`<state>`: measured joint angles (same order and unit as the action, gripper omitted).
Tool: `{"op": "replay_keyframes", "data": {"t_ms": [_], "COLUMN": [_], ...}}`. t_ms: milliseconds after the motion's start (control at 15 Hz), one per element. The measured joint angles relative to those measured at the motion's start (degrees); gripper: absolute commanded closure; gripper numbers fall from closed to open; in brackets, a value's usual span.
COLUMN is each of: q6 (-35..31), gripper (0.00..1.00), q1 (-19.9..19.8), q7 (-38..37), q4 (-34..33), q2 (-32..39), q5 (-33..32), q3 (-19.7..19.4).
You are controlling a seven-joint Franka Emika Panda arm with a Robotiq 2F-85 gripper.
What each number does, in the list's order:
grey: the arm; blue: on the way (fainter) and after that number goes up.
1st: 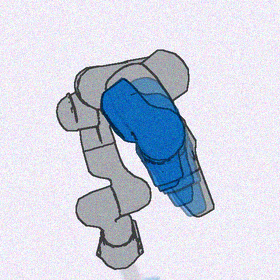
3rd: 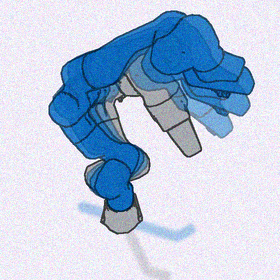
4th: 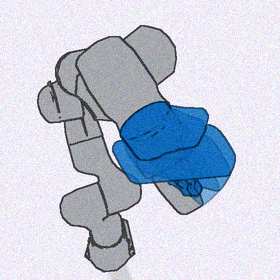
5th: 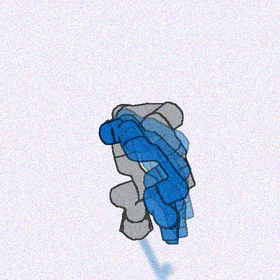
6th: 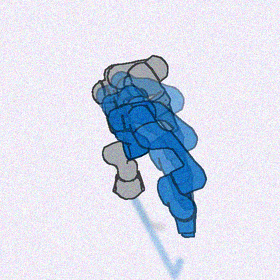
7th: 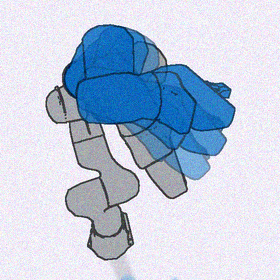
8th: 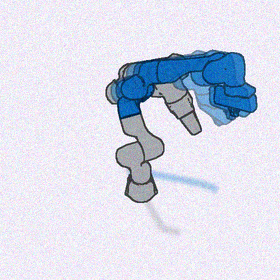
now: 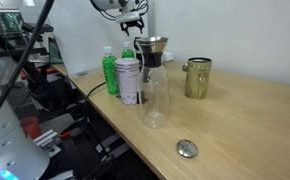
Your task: Move the pumpkin to the left
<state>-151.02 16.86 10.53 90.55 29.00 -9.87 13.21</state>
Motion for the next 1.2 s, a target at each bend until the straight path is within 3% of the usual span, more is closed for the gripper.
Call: {"op": "replay_keyframes", "data": {"t_ms": [533, 733, 1067, 1200], "q6": [0.0, -0.2, 0.7, 0.8], "gripper": [0.0, 0.0, 0.0, 0.0], "q1": [-0.5, -2.4, -7.8, -8.3], "q7": [-2.6, -3.0, 6.4, 7.2], "q4": [0.8, 3.8, 14.7, 17.7], "q2": [-6.3, -10.9, -24.6, -27.2], "q5": [-3.5, -3.2, 8.5, 9.6], "q3": [-5.6, -6.9, -4.8, -4.3]}}
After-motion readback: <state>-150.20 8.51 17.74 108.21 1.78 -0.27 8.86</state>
